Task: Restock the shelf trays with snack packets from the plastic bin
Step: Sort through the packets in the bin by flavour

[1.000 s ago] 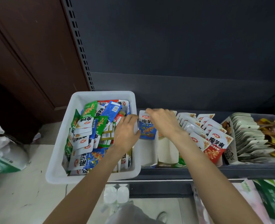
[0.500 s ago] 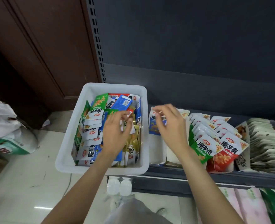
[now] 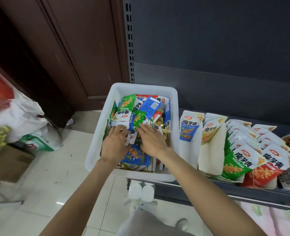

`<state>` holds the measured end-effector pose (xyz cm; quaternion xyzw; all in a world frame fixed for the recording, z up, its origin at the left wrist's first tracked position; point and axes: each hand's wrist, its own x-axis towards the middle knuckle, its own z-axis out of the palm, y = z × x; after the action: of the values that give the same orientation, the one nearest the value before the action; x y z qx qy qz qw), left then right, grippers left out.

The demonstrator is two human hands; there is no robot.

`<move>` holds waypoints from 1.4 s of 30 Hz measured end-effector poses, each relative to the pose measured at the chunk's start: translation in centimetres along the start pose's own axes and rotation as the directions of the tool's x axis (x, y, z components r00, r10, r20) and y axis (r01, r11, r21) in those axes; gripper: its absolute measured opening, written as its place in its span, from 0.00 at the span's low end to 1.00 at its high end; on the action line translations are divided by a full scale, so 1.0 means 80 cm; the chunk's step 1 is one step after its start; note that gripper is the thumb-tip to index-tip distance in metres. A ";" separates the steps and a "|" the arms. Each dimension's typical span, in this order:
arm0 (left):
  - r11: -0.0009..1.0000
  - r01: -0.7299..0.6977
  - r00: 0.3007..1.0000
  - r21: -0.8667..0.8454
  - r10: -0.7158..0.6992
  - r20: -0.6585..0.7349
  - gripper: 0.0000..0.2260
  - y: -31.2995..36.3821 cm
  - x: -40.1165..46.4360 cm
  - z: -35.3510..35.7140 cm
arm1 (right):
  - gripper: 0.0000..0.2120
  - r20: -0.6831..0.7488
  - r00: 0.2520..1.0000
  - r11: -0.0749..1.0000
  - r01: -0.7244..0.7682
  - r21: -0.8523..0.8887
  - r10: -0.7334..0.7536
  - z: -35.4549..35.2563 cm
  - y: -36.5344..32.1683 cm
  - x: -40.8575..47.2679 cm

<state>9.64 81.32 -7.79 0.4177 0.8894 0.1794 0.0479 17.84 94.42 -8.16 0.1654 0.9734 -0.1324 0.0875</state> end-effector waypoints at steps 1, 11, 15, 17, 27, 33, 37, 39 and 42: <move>1.000 0.018 1.000 0.005 -0.018 -0.004 0.16 -0.002 0.001 -0.002 | 0.34 0.008 1.000 1.000 0.000 -0.002 0.000 0.002 0.002 0.001; 0.488 0.075 0.910 -0.870 -0.391 -0.141 0.04 0.046 -0.011 -0.052 | 0.38 -0.359 0.931 0.819 0.162 0.551 0.057 -0.030 -0.009 -0.061; -0.055 0.277 0.874 -0.959 -0.400 0.276 0.05 0.088 -0.003 -0.066 | 0.20 -0.642 0.762 0.911 0.196 0.363 0.092 -0.036 0.004 -0.089; -0.135 0.317 0.885 -0.939 -0.314 0.344 0.11 0.102 -0.002 -0.068 | 0.04 -0.635 0.721 0.823 0.163 0.545 0.277 -0.040 0.016 -0.097; 0.316 0.203 0.976 -0.927 -0.137 0.168 0.11 0.140 -0.008 -0.062 | 0.04 -0.067 0.776 -0.076 0.147 0.986 0.628 -0.066 0.072 -0.142; 0.539 0.097 0.982 -0.837 0.083 0.167 0.11 0.164 -0.005 -0.034 | 0.11 -0.180 0.683 0.091 0.164 0.982 0.708 -0.078 0.074 -0.160; 0.810 -0.477 0.849 -0.342 0.325 -0.416 0.05 0.170 0.007 -0.006 | 0.14 -0.114 0.608 0.051 0.120 0.991 0.785 -0.104 0.101 -0.183; 0.755 -0.643 0.696 -0.127 0.508 -0.507 0.05 0.171 0.010 0.017 | 0.19 -0.110 0.630 0.108 0.041 0.993 0.769 -0.119 0.120 -0.190; 0.699 -0.711 0.626 -0.075 0.581 -0.520 0.08 0.178 0.007 0.046 | 0.23 -0.207 0.659 0.394 -0.148 0.907 0.723 -0.125 0.146 -0.186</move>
<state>20.51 91.15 -6.09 0.6458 0.6277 0.3982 -0.1742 34.47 103.44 1.83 0.4827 0.6747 -0.4894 -0.2688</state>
